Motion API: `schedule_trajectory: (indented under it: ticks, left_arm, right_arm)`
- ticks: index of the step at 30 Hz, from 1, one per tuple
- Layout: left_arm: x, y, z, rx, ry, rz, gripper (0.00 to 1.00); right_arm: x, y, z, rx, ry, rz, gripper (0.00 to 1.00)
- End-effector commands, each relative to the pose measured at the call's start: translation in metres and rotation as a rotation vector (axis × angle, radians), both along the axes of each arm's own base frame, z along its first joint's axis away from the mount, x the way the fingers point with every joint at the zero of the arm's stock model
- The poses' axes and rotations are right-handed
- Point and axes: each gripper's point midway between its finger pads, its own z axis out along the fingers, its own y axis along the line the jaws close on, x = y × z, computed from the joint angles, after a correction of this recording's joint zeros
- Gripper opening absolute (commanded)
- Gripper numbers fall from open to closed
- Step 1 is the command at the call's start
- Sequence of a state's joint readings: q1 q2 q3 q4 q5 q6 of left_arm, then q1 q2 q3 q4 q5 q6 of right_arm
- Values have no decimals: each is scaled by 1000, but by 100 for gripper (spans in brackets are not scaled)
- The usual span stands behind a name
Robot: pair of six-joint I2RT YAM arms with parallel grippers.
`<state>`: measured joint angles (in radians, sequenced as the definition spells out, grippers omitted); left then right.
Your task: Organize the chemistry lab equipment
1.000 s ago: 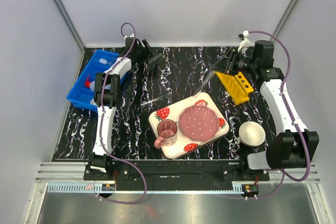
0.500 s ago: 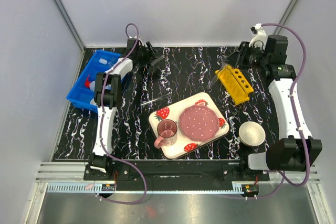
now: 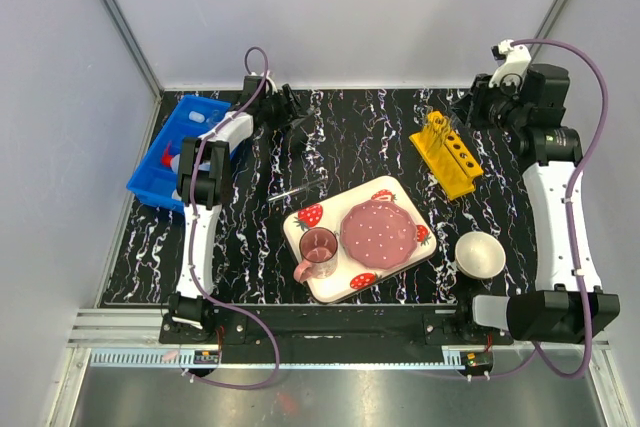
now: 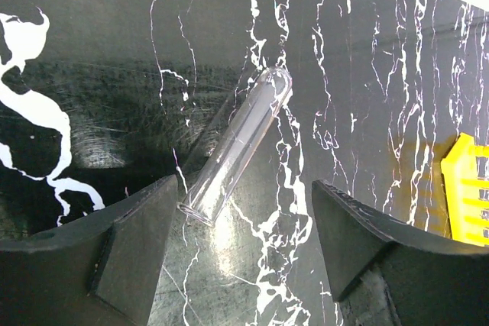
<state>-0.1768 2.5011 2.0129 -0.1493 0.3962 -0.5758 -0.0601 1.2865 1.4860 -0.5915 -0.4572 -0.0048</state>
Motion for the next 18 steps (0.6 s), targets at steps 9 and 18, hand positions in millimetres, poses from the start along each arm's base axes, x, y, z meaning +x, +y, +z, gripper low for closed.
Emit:
schedule_trajectory:
  ticks: [9, 18]
  left_arm:
    - [-16, -10, 16, -23, 14, -55, 77]
    - [-21, -14, 15, -15, 19, -76, 77]
  right_arm:
    - [33, -51, -2, -206, -111, -151, 14]
    - [63, -55, -26, -178, -95, -149, 15]
